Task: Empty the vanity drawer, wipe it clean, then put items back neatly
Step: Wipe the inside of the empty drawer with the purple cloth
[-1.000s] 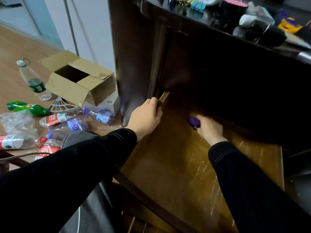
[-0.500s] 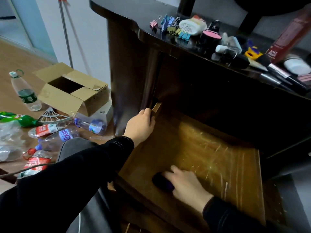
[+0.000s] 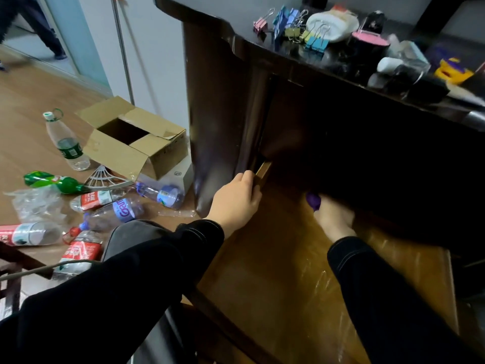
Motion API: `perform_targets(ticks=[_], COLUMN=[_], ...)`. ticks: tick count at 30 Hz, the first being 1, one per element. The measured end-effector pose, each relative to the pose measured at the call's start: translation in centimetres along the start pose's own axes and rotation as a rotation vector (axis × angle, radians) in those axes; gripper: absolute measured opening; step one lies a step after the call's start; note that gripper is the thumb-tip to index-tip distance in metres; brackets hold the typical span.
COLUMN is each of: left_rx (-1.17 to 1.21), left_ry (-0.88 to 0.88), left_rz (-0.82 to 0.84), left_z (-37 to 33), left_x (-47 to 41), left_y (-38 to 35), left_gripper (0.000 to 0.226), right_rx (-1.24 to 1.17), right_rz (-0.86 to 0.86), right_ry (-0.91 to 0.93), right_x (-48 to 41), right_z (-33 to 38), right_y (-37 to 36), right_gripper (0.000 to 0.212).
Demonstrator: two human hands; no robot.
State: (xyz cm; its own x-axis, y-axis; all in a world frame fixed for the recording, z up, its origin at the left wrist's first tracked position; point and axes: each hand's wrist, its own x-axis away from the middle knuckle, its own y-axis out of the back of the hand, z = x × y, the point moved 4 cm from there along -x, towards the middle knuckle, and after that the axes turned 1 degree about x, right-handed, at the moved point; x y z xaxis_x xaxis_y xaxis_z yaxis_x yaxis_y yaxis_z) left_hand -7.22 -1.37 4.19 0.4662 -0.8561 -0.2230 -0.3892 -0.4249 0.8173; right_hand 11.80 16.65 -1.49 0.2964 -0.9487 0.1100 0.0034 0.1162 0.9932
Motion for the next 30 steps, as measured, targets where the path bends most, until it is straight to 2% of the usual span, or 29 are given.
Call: perform_targets(ticks=[2, 5, 10, 13, 16, 20, 24, 26, 27, 30], left_rx=[0.009, 0.01, 0.035, 0.026, 0.022, 0.004, -0.005, -0.012, -0.011, 0.003], left_ry=[0.005, -0.003, 0.007, 0.007, -0.001, -0.013, -0.012, -0.011, -0.01, -0.003], left_rz=[0.008, 0.022, 0.041, 0.046, 0.038, 0.015, 0.005, -0.003, -0.005, 0.012], left_z=[0.0, -0.2, -0.6, -0.6, -0.5, 0.0, 0.0, -0.1, -0.1, -0.1], left_x=[0.0, 0.2, 0.7, 0.8, 0.5, 0.2, 0.1, 0.0, 0.0, 0.1], left_y=[0.1, 0.4, 1.0, 0.9, 0.7, 0.2, 0.0, 0.1, 0.1, 0.2], left_gripper=[0.019, 0.023, 0.028, 0.029, 0.03, 0.029, 0.027, 0.024, 0.023, 0.022], right_rx=[0.037, 0.129, 0.118, 0.127, 0.106, 0.076, -0.008, 0.002, 0.008, 0.011], right_rz=[-0.026, 0.038, 0.147, 0.17, 0.134, 0.005, 0.018, 0.019, 0.002, -0.021], right_ry=[0.068, 0.169, 0.455, 0.539, 0.466, 0.207, -0.001, -0.02, -0.002, 0.082], right_x=[1.4, 4.9, 14.8, 16.6, 13.1, 4.9, -0.3, -0.8, -0.5, 1.7], right_z=[0.0, 0.2, 0.5, -0.1, -0.5, -0.8, -1.0, -0.9, -0.8, -0.8], right_y=[0.3, 0.0, -2.7, -3.6, -3.0, -1.1, -0.6, -0.8, -0.8, -0.7], right_gripper=[0.034, 0.051, 0.057, 0.062, 0.055, 0.054, 0.025, 0.021, 0.021, 0.049])
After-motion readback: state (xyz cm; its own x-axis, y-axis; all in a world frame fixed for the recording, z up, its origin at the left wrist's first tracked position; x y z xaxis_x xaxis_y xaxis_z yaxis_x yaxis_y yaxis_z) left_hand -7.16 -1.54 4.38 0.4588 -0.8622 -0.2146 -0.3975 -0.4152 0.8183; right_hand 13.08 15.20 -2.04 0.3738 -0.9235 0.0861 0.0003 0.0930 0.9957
